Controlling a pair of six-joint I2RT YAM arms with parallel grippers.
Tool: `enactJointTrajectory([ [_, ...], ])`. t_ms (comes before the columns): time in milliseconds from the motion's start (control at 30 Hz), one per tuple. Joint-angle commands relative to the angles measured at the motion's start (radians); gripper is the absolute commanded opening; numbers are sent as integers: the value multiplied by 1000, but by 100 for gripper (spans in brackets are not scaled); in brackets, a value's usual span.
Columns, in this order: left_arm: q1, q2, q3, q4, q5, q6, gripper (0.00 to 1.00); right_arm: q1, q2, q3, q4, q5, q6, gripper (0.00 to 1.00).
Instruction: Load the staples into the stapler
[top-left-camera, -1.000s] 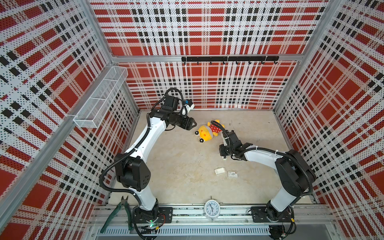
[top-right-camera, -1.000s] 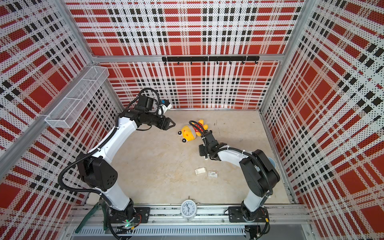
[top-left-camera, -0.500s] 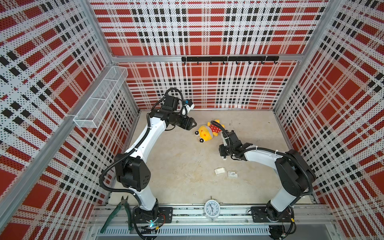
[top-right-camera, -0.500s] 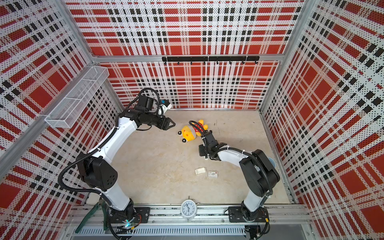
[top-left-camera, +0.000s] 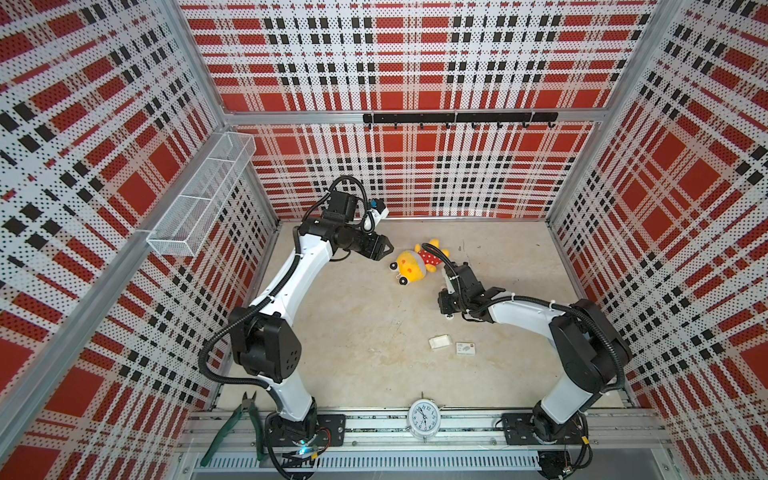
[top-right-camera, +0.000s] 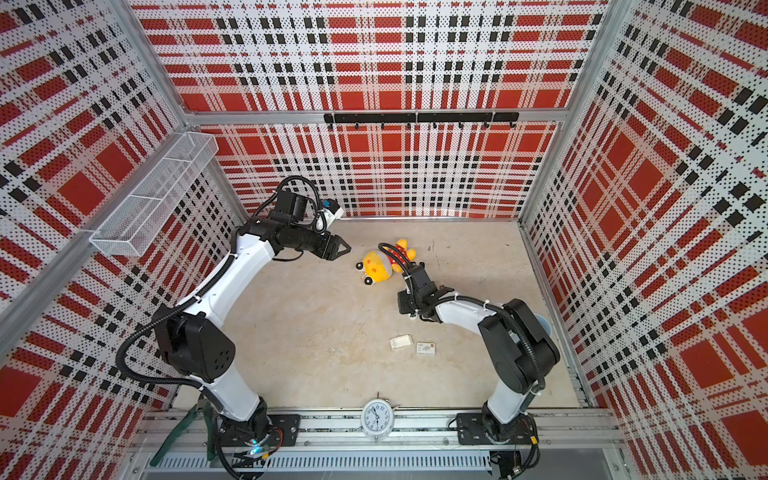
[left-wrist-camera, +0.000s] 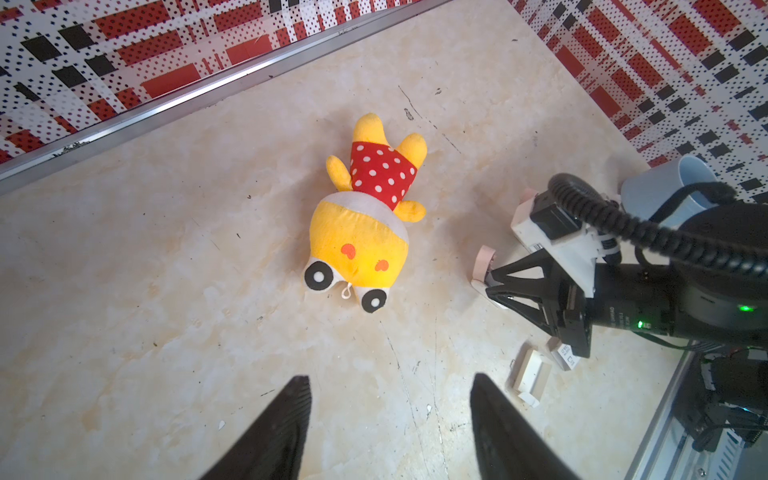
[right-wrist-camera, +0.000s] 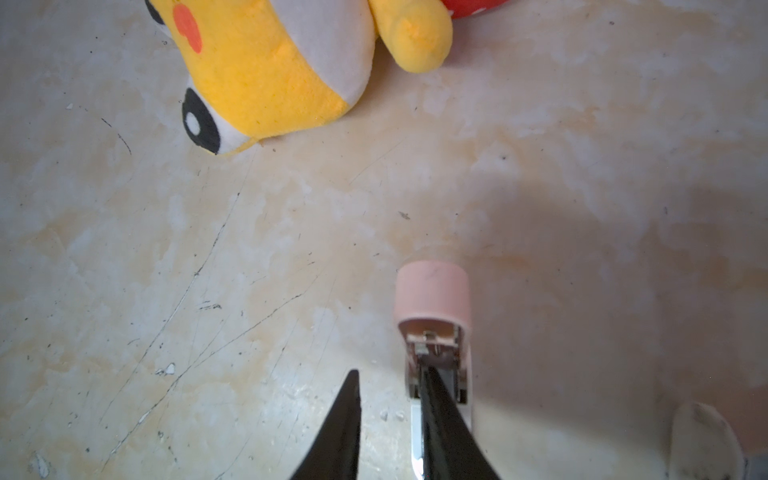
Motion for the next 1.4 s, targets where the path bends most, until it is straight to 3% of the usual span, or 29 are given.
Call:
enactJointTrajectory([
  [0,-7,-16,14,-9,-5,3,65,-1,25,-9,42,-5,-10,28],
  [600,-7,-18,12,-8,-4,5,65,1,52,-16,42,-4,-11,27],
  [1367,-7,-23,13,-8,-5,5,65,-1,-25,-100,44,-15,11,26],
])
